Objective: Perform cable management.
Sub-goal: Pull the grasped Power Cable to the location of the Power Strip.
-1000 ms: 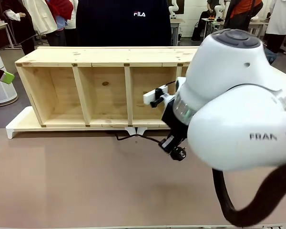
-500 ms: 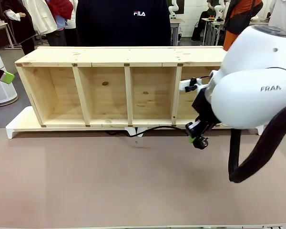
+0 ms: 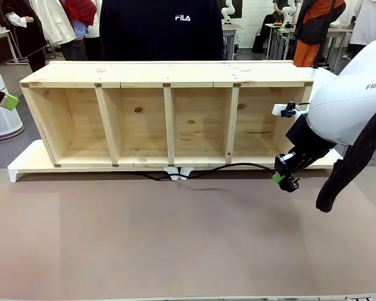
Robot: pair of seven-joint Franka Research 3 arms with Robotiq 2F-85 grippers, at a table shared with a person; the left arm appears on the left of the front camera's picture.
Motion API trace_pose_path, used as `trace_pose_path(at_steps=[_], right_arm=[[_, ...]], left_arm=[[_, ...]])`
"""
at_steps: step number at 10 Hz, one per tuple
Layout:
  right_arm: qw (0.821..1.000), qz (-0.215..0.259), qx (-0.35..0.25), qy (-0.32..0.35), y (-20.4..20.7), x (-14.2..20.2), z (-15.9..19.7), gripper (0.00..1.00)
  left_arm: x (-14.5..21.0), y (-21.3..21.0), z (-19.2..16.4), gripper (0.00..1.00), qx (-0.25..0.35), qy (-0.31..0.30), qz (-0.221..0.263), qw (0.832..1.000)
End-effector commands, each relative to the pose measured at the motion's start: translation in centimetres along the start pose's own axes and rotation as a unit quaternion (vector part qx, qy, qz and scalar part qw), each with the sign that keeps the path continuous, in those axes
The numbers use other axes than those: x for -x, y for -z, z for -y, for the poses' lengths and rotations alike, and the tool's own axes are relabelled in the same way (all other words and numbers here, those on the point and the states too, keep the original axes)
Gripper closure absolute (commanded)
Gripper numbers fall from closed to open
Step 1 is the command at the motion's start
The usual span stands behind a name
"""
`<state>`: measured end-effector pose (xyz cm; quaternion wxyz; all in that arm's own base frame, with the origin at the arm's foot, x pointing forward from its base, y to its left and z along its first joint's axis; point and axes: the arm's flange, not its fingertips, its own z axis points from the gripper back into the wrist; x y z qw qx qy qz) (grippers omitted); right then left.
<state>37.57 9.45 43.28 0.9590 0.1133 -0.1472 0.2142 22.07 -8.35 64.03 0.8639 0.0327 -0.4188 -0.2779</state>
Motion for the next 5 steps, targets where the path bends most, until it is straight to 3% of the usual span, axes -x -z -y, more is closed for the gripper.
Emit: trace_pose_path(at_steps=[1, 2, 3, 5], right_arm=[[1.0, 0.015, -0.015, -0.006, 4.9, 16.0, -1.2, 0.84], [1.0, 0.013, -0.014, -0.014, 5.0, 15.9, -1.5, 0.84], [1.0, -0.002, -0.001, 0.001, 0.2, 0.2, 0.9, 0.84], [1.0, -0.002, -0.001, 0.001, 0.2, 0.2, 0.9, 0.84]], left_arm=[[0.0, 0.2, 0.1, 0.0, 0.0, 0.0, 0.004, 1.0], [0.0, 0.2, 0.1, 0.0, 0.0, 0.0, 0.004, 1.0], [0.0, 0.2, 0.1, 0.0, 0.0, 0.0, 0.004, 1.0], [0.0, 0.2, 0.1, 0.0, 0.0, 0.0, 0.004, 1.0]])
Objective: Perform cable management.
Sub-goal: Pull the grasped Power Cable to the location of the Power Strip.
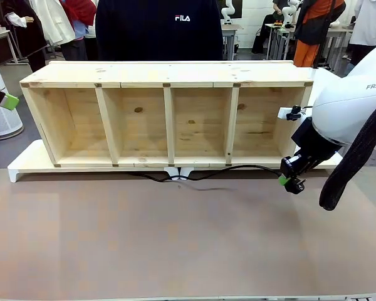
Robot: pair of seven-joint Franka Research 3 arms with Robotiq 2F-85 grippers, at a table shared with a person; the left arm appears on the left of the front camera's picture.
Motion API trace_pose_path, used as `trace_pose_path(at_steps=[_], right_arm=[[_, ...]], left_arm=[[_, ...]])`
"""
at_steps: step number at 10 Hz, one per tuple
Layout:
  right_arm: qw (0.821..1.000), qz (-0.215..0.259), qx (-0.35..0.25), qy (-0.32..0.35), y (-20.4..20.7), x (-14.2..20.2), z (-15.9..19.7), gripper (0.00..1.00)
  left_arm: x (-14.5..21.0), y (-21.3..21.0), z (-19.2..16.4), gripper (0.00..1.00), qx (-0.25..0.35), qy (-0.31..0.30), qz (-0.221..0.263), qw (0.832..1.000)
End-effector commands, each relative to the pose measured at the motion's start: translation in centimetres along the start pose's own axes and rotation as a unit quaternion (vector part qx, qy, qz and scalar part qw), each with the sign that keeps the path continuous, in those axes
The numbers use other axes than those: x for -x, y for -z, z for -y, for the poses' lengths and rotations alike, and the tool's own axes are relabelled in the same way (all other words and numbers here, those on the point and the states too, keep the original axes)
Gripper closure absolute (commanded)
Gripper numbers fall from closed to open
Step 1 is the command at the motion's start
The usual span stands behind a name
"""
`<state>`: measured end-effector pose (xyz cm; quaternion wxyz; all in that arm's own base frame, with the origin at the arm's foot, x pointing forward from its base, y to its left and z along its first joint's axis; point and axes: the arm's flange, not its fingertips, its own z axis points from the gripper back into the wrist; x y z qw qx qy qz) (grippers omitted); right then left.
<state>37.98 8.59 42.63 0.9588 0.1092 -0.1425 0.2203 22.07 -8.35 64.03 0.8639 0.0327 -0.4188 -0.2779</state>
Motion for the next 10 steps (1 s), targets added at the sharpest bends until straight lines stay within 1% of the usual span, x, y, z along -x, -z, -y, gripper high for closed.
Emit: trace_pose_path(at_steps=[1, 6, 7, 10], right_arm=[[1.0, 0.004, -0.003, 0.007, -0.2, 0.0, -0.1, 0.84], [1.0, 0.0, 0.001, -0.001, 0.0, 0.0, -0.1, 0.84], [0.999, 0.0, 0.031, 0.018, -0.4, 0.6, 0.6, 0.84], [0.996, 0.015, 0.053, 0.069, -2.8, 3.2, 4.4, 0.84]], left_arm=[[0.0, 0.2, 0.1, 0.0, 0.0, 0.0, 0.004, 1.0], [0.0, 0.2, 0.1, 0.0, 0.0, 0.0, 0.004, 1.0], [0.0, 0.2, 0.1, 0.0, 0.0, 0.0, 0.004, 1.0], [0.0, 0.2, 0.1, 0.0, 0.0, 0.0, 0.004, 1.0]])
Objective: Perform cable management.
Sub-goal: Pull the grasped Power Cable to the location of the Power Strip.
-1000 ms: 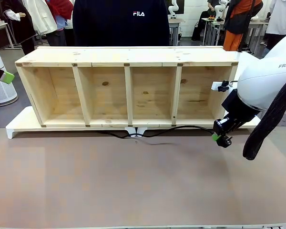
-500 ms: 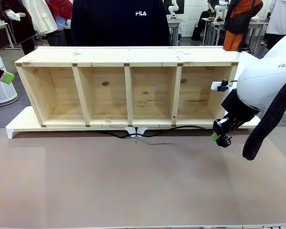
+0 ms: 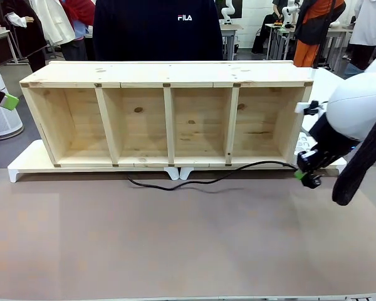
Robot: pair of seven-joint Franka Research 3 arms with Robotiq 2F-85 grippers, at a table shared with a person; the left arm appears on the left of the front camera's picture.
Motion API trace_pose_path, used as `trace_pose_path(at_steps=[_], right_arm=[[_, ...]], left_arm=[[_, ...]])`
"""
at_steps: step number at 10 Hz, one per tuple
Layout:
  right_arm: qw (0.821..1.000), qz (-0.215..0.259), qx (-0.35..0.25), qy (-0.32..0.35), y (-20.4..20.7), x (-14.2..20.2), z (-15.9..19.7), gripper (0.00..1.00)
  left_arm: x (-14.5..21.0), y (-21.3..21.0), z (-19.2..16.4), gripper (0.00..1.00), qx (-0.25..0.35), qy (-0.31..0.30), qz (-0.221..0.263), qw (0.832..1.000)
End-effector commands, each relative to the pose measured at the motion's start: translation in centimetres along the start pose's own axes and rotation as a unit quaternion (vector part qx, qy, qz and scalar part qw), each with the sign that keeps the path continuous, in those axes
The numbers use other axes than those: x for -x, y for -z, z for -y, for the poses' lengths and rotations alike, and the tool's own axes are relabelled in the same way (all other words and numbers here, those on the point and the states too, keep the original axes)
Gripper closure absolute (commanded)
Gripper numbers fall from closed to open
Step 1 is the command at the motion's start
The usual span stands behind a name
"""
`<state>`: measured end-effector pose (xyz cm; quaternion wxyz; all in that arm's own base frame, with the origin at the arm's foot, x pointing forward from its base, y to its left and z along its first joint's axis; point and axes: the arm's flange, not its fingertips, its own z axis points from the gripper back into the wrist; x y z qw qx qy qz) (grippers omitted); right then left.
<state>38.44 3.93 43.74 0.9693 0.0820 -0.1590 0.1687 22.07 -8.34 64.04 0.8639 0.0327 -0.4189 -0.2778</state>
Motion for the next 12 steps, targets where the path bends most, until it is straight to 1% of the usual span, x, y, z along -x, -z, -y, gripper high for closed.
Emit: trace_pose_path(at_steps=[1, 3, 6, 9, 12], right_arm=[[0.999, 0.011, 0.022, 0.039, -1.5, 2.6, 1.6, 0.84], [0.997, 0.026, 0.042, 0.065, -3.1, 3.4, 3.7, 0.84], [0.992, 0.047, 0.068, 0.098, -4.6, 3.0, 6.4, 0.84], [0.981, 0.087, 0.099, 0.146, -6.1, 2.0, 8.1, 0.84], [0.964, 0.141, 0.099, 0.203, -7.3, -0.5, 9.5, 0.84]], left_arm=[[0.0, 0.2, 0.1, 0.0, 0.0, 0.0, 0.004, 1.0], [0.0, 0.2, 0.1, 0.0, 0.0, 0.0, 0.004, 1.0], [0.0, 0.2, 0.1, 0.0, 0.0, 0.0, 0.004, 1.0], [0.0, 0.2, 0.1, 0.0, 0.0, 0.0, 0.004, 1.0], [0.0, 0.2, 0.1, 0.0, 0.0, 0.0, 0.004, 1.0]])
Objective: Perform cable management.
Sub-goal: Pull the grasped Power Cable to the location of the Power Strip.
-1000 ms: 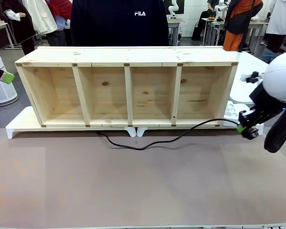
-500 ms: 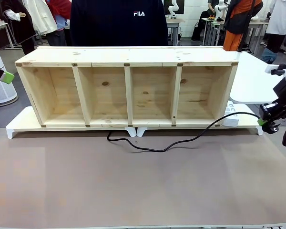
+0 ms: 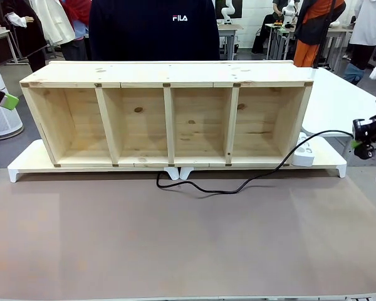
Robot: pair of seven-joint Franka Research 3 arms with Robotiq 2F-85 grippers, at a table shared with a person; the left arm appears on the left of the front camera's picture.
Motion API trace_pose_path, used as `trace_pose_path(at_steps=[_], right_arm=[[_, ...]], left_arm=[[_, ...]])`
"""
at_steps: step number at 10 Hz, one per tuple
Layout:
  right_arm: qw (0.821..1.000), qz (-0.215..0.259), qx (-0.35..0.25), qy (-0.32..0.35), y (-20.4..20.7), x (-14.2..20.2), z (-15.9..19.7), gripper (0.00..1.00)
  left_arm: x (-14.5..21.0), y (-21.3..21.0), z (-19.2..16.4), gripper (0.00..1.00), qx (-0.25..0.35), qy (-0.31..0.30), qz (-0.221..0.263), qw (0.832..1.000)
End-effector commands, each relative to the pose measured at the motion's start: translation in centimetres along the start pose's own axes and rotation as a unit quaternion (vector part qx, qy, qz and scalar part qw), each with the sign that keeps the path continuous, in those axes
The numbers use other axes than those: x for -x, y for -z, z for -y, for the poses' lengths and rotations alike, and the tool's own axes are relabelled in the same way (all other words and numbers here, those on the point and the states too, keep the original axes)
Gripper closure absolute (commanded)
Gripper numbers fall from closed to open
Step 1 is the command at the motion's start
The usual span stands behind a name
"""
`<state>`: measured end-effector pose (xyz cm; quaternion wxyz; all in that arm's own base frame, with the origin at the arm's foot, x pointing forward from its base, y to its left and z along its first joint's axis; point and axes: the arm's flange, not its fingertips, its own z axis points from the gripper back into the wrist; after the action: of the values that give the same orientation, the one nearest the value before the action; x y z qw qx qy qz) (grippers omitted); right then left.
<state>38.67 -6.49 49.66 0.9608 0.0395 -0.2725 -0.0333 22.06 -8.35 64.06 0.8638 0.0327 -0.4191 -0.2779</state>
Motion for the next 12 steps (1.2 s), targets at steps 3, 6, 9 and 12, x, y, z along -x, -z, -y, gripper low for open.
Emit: trace_pose_path(at_steps=[3, 6, 9, 12], right_arm=[[0.996, 0.067, 0.022, 0.063, 1.6, -4.3, -1.2, 0.84], [0.996, 0.073, 0.026, 0.05, 3.1, -6.7, -2.8, 0.84], [0.994, 0.097, 0.039, 0.028, 4.6, -9.0, -4.4, 0.84], [0.995, 0.091, 0.048, 0.014, 5.9, -10.2, -4.6, 0.84]], left_arm=[[0.0, 0.2, 0.1, 0.0, 0.0, 0.0, 0.004, 1.0], [0.0, 0.2, 0.1, 0.0, 0.0, 0.0, 0.004, 1.0], [0.0, 0.2, 0.1, 0.0, 0.0, 0.0, 0.004, 1.0], [0.0, 0.2, 0.1, 0.0, 0.0, 0.0, 0.004, 1.0]])
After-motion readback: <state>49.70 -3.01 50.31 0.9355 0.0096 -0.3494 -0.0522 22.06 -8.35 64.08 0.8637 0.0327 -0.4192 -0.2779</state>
